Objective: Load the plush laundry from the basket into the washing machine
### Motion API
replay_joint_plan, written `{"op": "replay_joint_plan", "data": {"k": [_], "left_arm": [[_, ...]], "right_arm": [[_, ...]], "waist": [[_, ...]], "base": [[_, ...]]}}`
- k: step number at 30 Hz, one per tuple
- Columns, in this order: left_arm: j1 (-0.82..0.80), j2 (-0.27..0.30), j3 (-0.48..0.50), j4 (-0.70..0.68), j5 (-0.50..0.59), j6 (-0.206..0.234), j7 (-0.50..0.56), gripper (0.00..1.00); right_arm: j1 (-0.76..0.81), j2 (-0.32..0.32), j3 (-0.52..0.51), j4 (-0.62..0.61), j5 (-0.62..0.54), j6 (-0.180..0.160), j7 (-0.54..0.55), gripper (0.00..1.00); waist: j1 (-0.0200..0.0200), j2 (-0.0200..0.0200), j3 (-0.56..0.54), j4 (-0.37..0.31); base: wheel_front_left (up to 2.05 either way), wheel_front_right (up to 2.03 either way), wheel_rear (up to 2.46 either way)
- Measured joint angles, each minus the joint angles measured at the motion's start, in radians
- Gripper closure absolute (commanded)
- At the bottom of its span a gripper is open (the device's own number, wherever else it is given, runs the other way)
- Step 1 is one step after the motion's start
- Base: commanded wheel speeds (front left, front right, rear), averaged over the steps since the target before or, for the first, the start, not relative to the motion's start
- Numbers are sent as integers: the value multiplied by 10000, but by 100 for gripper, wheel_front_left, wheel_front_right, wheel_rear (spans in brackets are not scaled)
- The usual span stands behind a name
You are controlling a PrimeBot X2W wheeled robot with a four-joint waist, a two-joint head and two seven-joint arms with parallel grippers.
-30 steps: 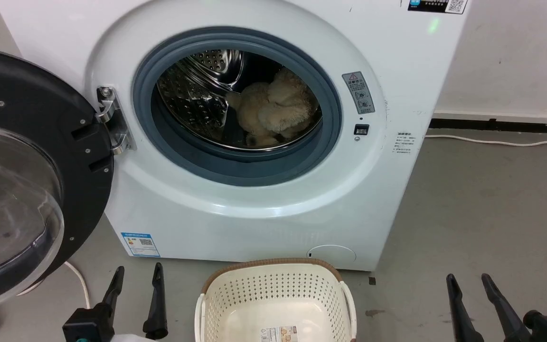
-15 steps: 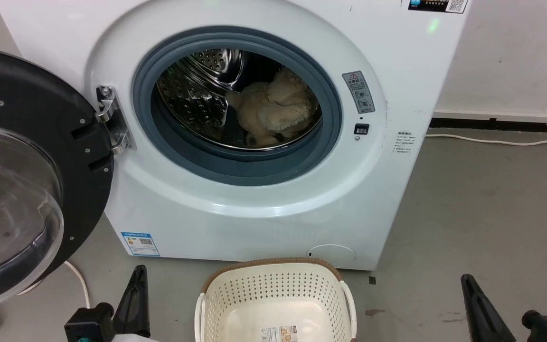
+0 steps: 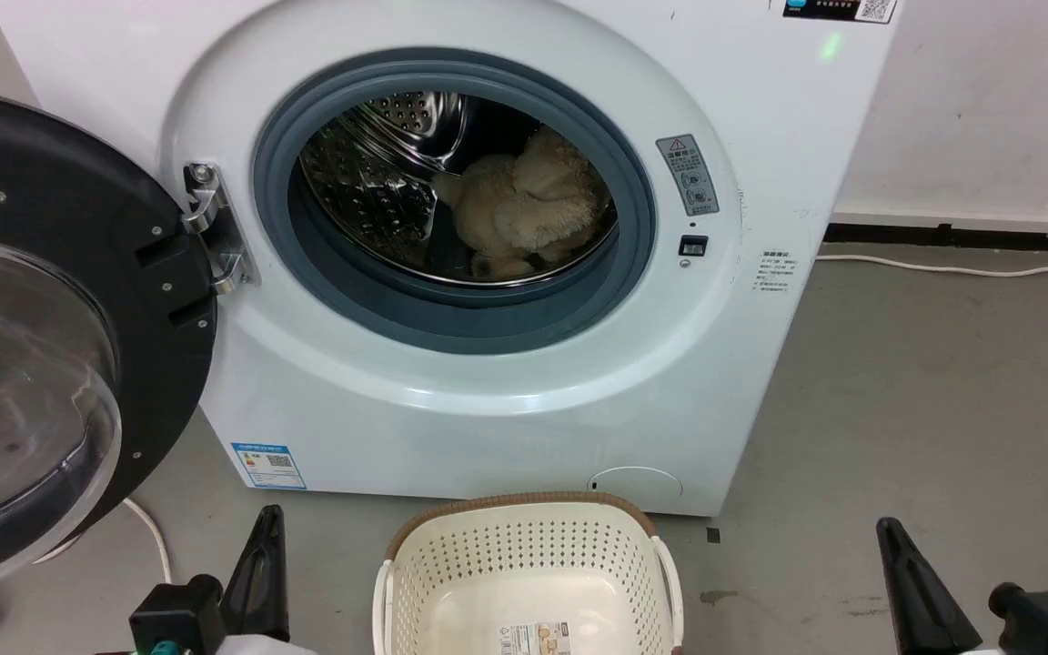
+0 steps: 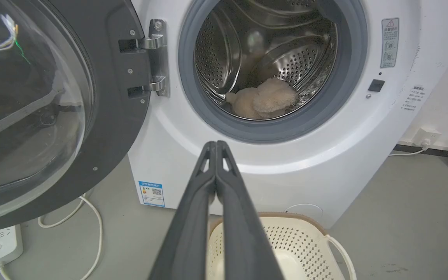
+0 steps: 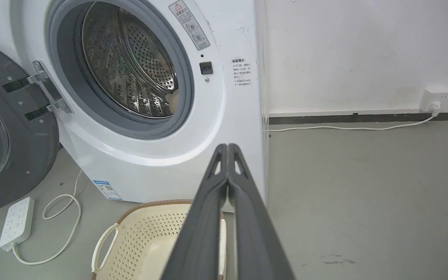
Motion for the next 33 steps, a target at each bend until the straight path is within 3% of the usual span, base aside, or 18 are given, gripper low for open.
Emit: {"op": "replay_joint_plan", "data": {"k": [33], "left_arm": [[-244,-451,447,-6,903,-387,485,100]], "right_arm": [[-428,0,77,138,-637,0,282,100]], "waist": [[0,0,78,-8]], "base": [[0,0,0]]}}
